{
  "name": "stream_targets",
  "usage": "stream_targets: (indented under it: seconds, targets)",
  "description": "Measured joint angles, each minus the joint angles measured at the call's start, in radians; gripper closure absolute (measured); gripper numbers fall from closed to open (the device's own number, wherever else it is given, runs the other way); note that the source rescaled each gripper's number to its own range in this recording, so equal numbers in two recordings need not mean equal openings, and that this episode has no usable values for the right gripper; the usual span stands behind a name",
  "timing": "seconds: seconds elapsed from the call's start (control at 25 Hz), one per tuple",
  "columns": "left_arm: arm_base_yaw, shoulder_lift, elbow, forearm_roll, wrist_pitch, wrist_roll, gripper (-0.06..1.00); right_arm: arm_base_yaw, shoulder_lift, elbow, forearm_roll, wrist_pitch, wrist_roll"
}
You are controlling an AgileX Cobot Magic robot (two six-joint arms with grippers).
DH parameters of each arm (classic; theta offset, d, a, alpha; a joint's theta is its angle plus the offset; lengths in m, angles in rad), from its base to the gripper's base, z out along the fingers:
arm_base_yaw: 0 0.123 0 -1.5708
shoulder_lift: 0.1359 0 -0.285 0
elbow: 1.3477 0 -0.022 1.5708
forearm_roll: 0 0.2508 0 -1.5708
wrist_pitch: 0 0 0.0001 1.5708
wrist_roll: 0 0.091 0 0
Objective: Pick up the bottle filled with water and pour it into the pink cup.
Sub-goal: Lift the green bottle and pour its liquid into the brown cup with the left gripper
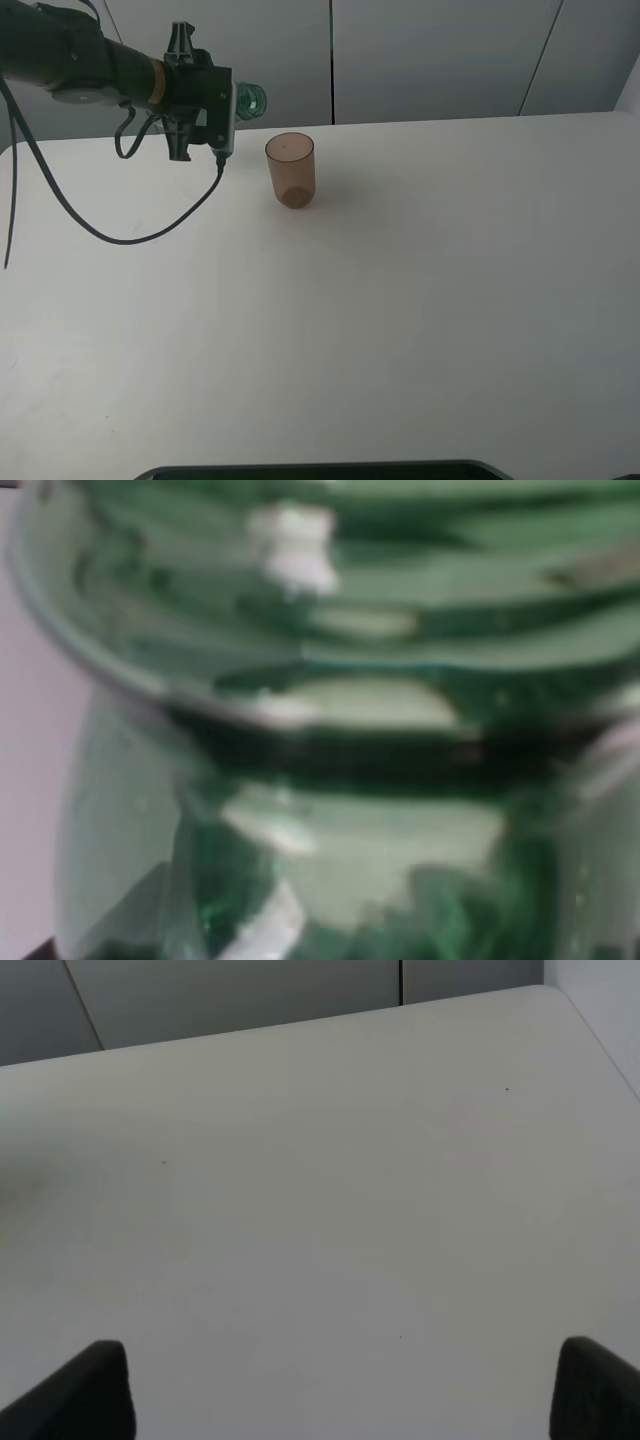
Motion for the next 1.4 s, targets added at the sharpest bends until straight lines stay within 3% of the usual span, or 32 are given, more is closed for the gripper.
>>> stream_targets:
  seconds: [1.4]
  targets:
    - [-0.041,0.053,-0.039,0.038,0.067,0.010,0.94,0.000,0.000,0.000,0.000,0.000,0.000]
